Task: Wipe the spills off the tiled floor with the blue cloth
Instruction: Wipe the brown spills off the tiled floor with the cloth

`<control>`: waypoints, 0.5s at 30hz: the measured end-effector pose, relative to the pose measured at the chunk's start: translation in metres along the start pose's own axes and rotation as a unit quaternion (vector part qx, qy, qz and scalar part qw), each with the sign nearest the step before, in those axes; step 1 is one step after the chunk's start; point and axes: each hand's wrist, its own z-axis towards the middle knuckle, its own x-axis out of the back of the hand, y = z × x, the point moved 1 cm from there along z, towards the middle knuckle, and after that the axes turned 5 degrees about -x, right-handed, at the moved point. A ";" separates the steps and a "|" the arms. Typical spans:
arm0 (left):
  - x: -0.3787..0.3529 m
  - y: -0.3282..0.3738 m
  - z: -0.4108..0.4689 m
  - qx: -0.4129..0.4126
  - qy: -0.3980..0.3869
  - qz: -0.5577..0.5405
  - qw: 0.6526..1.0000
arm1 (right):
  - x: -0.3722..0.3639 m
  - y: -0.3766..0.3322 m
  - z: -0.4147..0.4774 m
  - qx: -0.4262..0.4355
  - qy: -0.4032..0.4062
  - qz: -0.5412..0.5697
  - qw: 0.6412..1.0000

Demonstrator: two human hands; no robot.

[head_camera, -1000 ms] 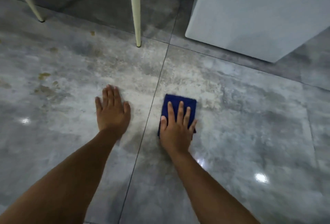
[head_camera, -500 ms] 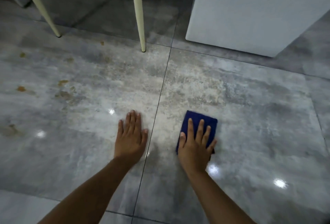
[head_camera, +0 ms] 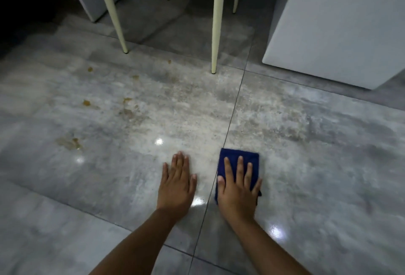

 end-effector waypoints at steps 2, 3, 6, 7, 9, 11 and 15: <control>0.005 -0.004 -0.001 -0.009 -0.015 0.008 1.000 | 0.007 -0.012 0.033 0.047 -0.015 -0.034 0.998; 0.009 -0.007 -0.001 -0.011 -0.020 0.013 1.000 | 0.011 -0.015 0.051 0.050 -0.036 -0.035 0.997; 0.018 -0.024 -0.005 -0.003 -0.018 0.024 1.000 | 0.026 -0.022 0.075 0.042 -0.058 -0.047 0.996; 0.020 -0.030 -0.006 0.010 -0.008 0.026 1.000 | 0.024 -0.022 0.071 0.037 -0.061 -0.048 0.996; 0.023 -0.044 -0.008 0.065 0.014 0.025 0.997 | 0.012 -0.020 0.046 0.036 -0.053 -0.045 0.997; 0.026 -0.059 -0.013 0.136 0.036 0.009 0.990 | -0.003 -0.027 0.011 0.072 -0.018 -0.042 0.996; 0.032 -0.093 -0.038 0.252 0.086 -0.017 0.964 | -0.019 -0.068 -0.011 0.143 -0.051 -0.045 0.987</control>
